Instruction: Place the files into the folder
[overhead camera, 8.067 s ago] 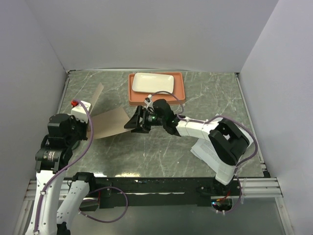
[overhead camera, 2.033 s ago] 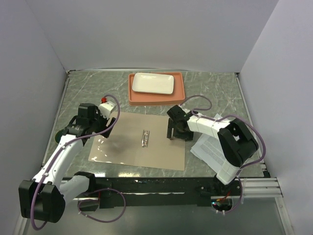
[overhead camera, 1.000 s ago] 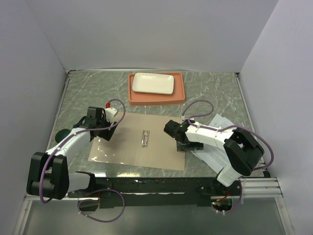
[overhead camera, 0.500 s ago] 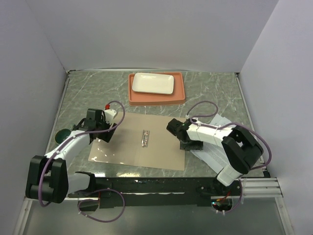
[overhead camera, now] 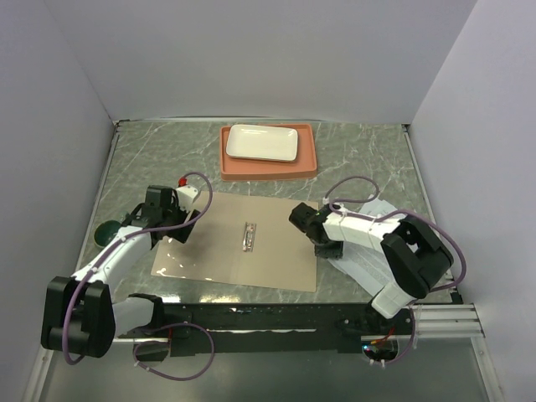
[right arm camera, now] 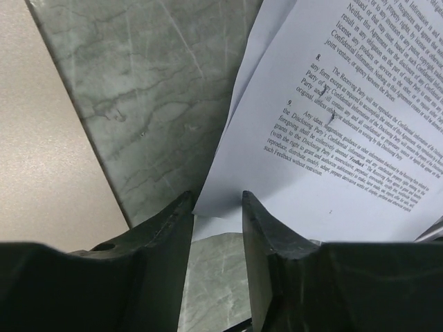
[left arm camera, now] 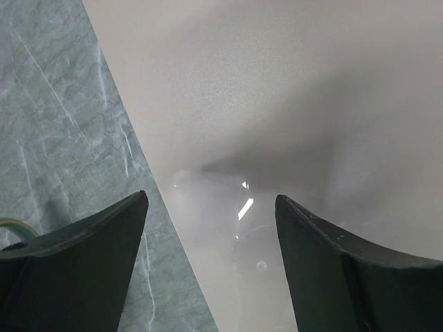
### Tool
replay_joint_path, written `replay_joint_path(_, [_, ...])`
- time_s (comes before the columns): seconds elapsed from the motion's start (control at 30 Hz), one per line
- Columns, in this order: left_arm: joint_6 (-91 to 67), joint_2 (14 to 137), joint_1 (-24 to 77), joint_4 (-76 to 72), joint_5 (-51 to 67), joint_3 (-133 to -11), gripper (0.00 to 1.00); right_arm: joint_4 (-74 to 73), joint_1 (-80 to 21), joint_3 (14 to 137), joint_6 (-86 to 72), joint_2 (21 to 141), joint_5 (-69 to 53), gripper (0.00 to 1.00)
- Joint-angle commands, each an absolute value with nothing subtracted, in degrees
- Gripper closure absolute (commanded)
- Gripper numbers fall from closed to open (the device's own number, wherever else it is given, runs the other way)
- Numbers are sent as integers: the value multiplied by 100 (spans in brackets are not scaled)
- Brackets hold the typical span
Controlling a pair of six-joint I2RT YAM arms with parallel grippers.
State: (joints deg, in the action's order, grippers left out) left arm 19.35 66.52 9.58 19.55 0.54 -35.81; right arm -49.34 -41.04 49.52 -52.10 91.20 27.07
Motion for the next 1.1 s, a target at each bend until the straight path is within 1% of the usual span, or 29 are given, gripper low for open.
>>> replay_joint_path(0.0, [1986,6539,976,1899,9,-3568,19,-4966,-4017,4781,-5361,8930,2672,60])
replay_joint_path(0.03, [1986,6530,976,1898,9,-3568,19,-4975,-4017,4781,-5361,8921,2672,62])
replay_joint_path(0.13, [2004,6521,984,1872,18,-3542,19,-4948,-3973,4772,-5344,8833,2619,73])
replay_joint_path(0.17, [2013,6513,984,1863,18,-3516,19,-4922,-3981,4764,-5335,8807,2602,79])
replay_joint_path(0.23, [2021,6504,984,1855,18,-3498,20,-4922,-3973,4764,-5326,8754,2584,86])
replay_joint_path(0.27, [2021,6495,976,1846,18,-3481,20,-4922,-3981,4764,-5317,8745,2558,93])
replay_joint_path(0.33, [2030,6478,984,1828,-139,-3463,19,-4896,-3981,4772,-5291,8658,2531,100])
replay_joint_path(0.53, [2048,6486,984,1776,-176,-3410,19,-4843,-4122,4965,-5055,8341,2400,100])
replay_joint_path(0.7, [2083,6600,976,1696,-264,-3375,19,-4861,-4868,5545,-4817,8305,2461,100])
replay_joint_path(0.9, [2057,6574,976,1723,-272,-3401,19,-4502,-5825,6257,-4457,8727,2180,100])
replay_joint_path(1.07, [2030,6627,967,1670,-474,-3445,19,-4202,-6389,6802,-3947,9465,1917,100])
